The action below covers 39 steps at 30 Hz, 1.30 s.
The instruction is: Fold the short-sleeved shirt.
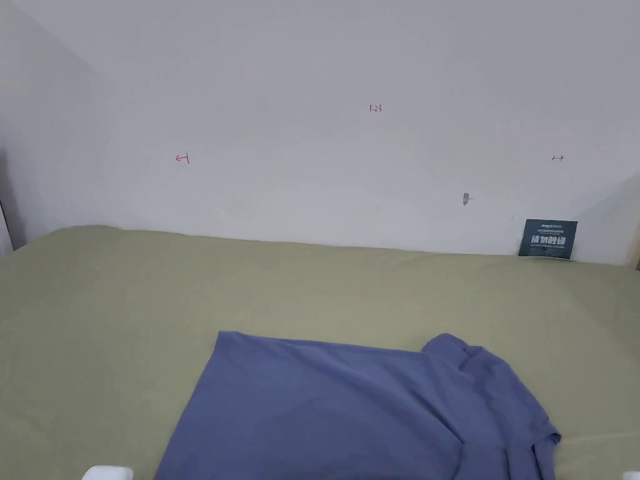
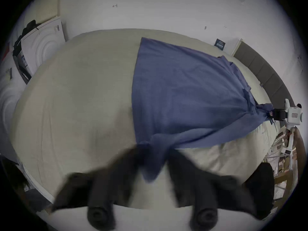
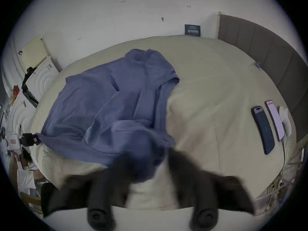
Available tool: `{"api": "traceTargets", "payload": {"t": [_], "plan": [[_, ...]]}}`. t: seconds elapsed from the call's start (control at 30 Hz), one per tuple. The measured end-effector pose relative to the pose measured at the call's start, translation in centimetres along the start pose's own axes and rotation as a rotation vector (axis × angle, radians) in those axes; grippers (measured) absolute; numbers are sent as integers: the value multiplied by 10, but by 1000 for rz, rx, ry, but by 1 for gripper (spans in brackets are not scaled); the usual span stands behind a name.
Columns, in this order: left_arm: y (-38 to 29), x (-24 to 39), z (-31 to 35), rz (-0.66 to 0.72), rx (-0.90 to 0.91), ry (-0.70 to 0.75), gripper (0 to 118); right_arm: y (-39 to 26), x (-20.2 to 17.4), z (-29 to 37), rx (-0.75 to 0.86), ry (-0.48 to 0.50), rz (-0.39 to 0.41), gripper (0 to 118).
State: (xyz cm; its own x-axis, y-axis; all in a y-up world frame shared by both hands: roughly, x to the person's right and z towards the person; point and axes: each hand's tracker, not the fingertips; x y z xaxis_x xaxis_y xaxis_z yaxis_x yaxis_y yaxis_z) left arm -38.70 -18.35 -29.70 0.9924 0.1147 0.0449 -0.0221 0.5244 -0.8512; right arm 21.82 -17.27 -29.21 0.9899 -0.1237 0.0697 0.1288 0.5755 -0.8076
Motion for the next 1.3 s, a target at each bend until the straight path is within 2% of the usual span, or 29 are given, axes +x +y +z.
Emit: {"api": "traceTargets", "payload": {"t": [0.03, 0.07, 0.13, 0.17, 0.23, 0.27, 0.3, 0.33, 0.37, 0.4, 0.43, 0.47, 0.5, 0.57, 0.93, 0.97, 1.0, 1.03, 1.07, 1.1, 1.2, 1.3], "plan": [[1, -1, -1, 20, -11, 13, 99, 0, 1, 1, -9, -32, -5, 93], [-1, -3, -4, 47, -18, 14, 113, -1, 2, 4, -2, -31, -9, 106], [1, -5, 4, 105, 28, -51, 112, -1, 5, 15, 45, -1, -29, 100], [3, -4, 7, 133, 36, -86, 112, 0, 3, 19, 40, -5, -33, 101], [4, 2, 10, 135, 43, -75, 112, -2, -2, 26, 44, -25, -35, 101], [6, 6, 12, 135, 51, -64, 109, -3, -5, 28, 44, -34, -31, 101], [7, 11, 15, 126, 59, -52, 101, -4, -8, 30, 39, -44, -26, 99], [2, 20, 19, 117, 71, -46, 85, -6, -12, 33, 35, -59, -21, 92], [0, 23, 22, 114, 93, -46, 50, -10, -15, 37, 34, -66, -14, 73], [-1, 25, 25, 115, 107, -53, 21, -12, -18, 41, 33, -64, -6, 51], [-5, 30, 30, 113, 127, -44, 11, -16, -22, 45, 31, -58, 9, 24], [-11, 37, 35, 106, 149, -25, 9, -20, -25, 49, 32, -49, 27, 2], [-15, 38, 38, 97, 165, -11, 0, -24, -27, 51, 42, -47, 44, 2], [-21, 36, 43, 95, 171, -46, 0, -35, -33, 61, 91, -78, 85, 0], [-34, 25, 56, 65, 199, -41, 0, -42, -41, 74, 132, -50, 116, 0], [-35, 23, 55, 64, 207, -30, 2, -42, -41, 76, 137, -42, 110, 0], [-33, 27, 57, 61, 221, 25, 13, -41, -40, 76, 139, -37, 107, 0], [-33, 26, 55, 54, 235, 64, 41, -39, -39, 75, 141, -37, 101, 0], [-33, 26, 52, 45, 239, 61, 86, -39, -39, 75, 143, -37, 95, 0], [-31, 23, 46, 46, 229, 39, 103, -38, -38, 75, 146, -33, 92, 0], [-27, 23, 29, 40, 197, -96, 104, -37, -39, 76, 152, -33, 84, 0], [-24, 26, 2, -9, 121, -29, 104, -37, -39, 74, 147, -23, 72, 0]]}}
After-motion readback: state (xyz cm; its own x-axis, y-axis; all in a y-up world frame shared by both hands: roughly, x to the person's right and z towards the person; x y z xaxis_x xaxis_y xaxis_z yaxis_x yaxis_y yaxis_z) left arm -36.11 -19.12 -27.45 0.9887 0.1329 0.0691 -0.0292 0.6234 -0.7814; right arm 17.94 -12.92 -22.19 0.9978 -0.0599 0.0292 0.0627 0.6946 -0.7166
